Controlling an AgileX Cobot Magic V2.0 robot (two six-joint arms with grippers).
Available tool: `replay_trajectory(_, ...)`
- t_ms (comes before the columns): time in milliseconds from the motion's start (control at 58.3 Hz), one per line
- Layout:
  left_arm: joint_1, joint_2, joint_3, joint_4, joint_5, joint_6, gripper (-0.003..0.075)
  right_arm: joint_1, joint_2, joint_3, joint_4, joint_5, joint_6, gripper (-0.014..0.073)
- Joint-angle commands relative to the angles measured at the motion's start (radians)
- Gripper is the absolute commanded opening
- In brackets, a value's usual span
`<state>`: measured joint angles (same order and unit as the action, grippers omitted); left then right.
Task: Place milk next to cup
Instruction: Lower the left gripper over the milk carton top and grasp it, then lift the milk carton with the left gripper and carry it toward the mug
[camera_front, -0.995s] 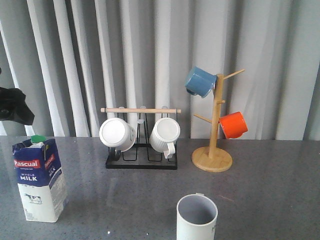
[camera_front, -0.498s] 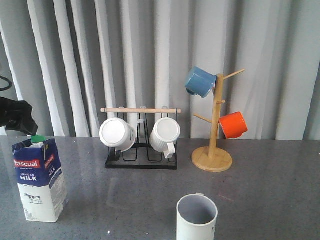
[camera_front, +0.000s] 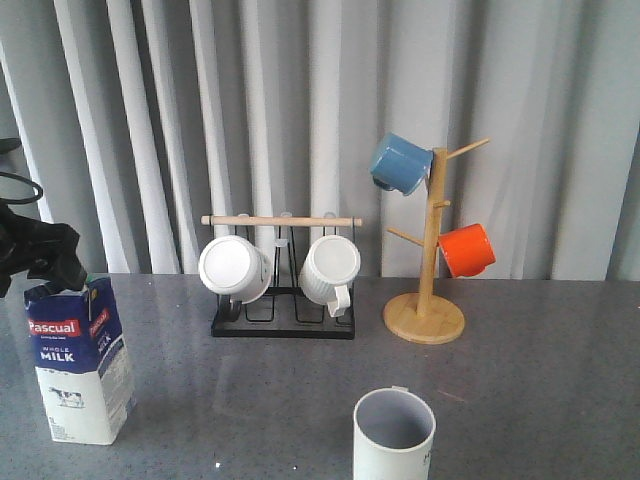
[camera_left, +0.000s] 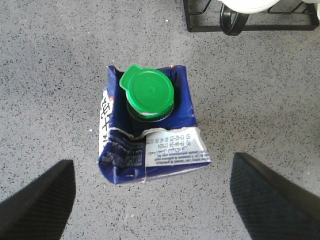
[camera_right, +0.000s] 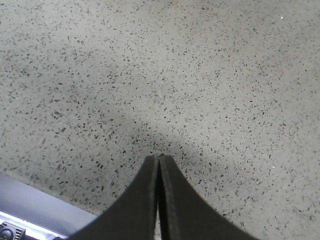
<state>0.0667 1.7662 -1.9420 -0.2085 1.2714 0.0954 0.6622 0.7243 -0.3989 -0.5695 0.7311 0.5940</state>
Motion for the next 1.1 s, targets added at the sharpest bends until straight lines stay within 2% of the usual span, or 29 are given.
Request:
replay_trajectory(0, 0.000, -0.044, -0.027, -0.017, -0.050, 0.015, 0.0603, 0.001, -0.003, -0.024, -0.036, -0.038, 0.002, -0.0008)
replay_trajectory(1081, 0.000, -0.022, -0.027, -0.046, -0.056, 0.025, 0.0590, 0.001, -0.003, -0.024, -0.039, -0.038, 0.002, -0.0008)
